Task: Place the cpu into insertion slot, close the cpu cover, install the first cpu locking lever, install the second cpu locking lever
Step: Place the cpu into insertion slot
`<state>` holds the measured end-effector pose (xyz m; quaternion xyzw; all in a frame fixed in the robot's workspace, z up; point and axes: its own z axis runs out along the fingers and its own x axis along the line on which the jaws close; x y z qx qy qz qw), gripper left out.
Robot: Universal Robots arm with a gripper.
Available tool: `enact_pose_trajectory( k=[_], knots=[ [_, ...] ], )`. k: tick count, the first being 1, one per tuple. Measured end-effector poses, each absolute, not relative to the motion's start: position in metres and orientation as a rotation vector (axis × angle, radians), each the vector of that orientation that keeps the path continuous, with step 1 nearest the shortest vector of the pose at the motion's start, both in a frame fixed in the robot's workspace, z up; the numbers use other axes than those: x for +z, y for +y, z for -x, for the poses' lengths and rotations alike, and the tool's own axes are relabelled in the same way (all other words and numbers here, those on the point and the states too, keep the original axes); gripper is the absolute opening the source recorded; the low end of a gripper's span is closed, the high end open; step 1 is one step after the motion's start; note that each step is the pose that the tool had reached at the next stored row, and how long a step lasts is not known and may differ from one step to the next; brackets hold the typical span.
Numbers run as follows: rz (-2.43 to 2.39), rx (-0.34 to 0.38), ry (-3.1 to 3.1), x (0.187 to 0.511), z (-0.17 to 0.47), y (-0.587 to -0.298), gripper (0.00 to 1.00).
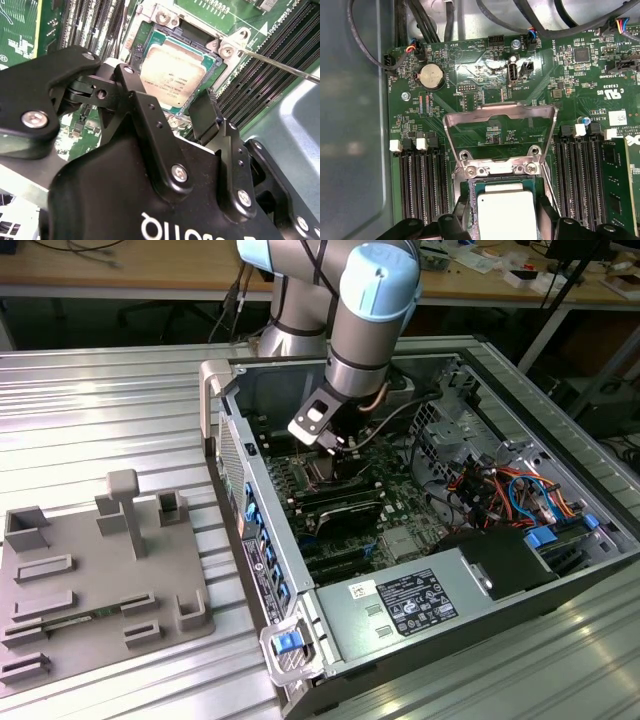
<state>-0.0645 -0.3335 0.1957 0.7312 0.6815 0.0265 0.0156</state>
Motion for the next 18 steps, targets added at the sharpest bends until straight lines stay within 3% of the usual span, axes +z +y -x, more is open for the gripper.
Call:
enact_pose_trajectory(
  k=[18],
  knots=[
    [-2.337, 0.085, 2.053, 0.1946, 0.064, -0.3332, 0.62]
  ],
)
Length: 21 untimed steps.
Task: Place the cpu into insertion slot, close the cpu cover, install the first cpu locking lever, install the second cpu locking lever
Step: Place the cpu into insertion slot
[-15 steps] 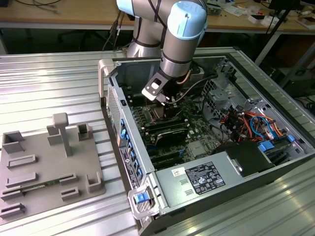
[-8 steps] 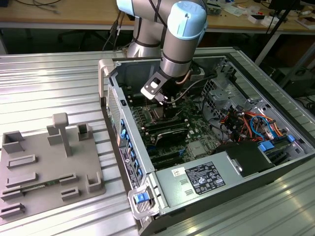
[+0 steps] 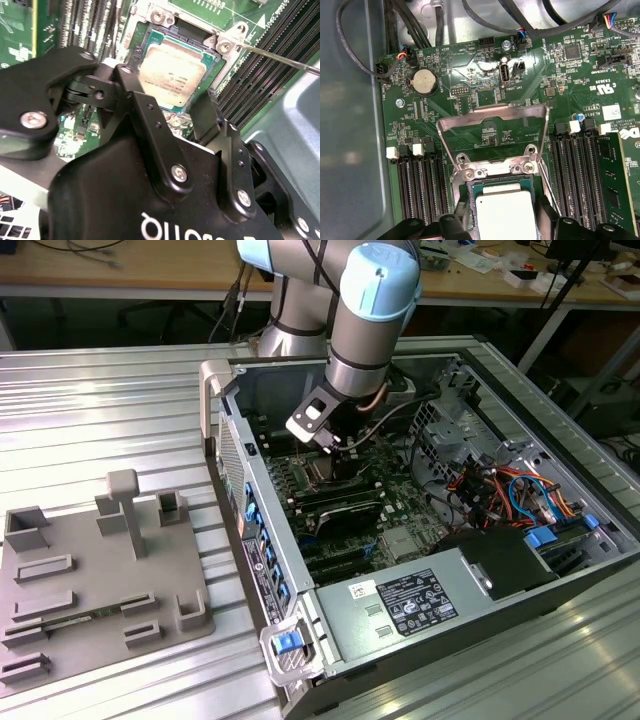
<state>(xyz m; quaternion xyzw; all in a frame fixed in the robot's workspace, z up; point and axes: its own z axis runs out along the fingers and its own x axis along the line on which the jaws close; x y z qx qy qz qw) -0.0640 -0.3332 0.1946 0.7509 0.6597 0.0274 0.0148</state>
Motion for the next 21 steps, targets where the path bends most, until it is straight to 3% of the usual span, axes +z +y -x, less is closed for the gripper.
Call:
enact_pose_trajectory(
  k=[1, 19, 21],
  knots=[
    [-2.336, 0.085, 2.053, 0.1947, 0.064, -0.3334, 0.67],
    [-2.323, 0.081, 2.068, 0.1953, 0.0722, -0.3338, 0.67],
    [-2.324, 0.082, 2.068, 0.1952, 0.0722, -0.3336, 0.63]
  ],
)
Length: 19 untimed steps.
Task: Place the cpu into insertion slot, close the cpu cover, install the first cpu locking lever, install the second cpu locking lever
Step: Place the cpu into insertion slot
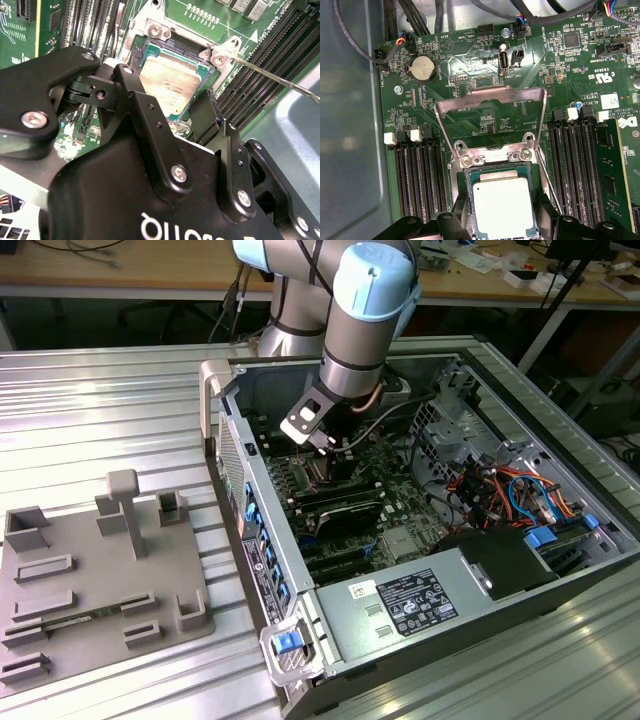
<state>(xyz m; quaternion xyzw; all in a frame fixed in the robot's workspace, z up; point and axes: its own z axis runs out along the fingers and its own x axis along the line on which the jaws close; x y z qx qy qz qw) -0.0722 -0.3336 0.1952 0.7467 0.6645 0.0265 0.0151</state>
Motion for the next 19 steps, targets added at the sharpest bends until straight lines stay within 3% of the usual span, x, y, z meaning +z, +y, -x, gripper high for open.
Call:
enact_pose_trajectory(
  k=[19],
  knots=[
    [-2.336, 0.083, 2.053, 0.1956, 0.0714, -0.332, 0.63]
  ],
)
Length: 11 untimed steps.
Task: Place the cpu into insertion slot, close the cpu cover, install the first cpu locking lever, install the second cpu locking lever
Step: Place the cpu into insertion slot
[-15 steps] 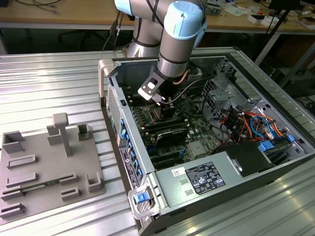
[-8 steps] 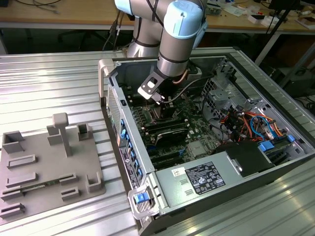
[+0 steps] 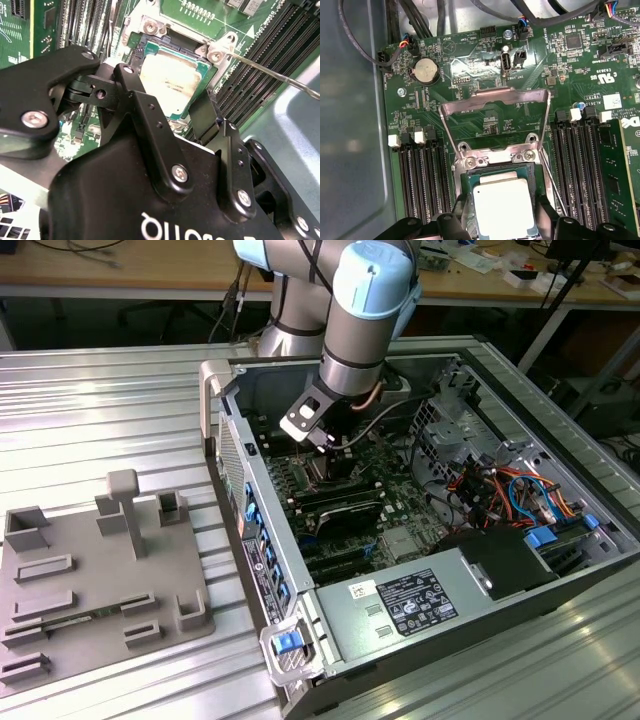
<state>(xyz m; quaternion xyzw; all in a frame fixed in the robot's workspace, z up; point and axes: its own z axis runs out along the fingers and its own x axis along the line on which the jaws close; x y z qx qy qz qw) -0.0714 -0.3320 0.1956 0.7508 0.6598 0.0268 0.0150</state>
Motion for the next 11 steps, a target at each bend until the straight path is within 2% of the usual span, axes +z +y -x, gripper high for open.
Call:
enact_pose_trajectory(
  k=[11],
  knots=[
    [-2.315, 0.083, 2.078, 0.2005, 0.0683, -0.3325, 0.63]
  ],
)
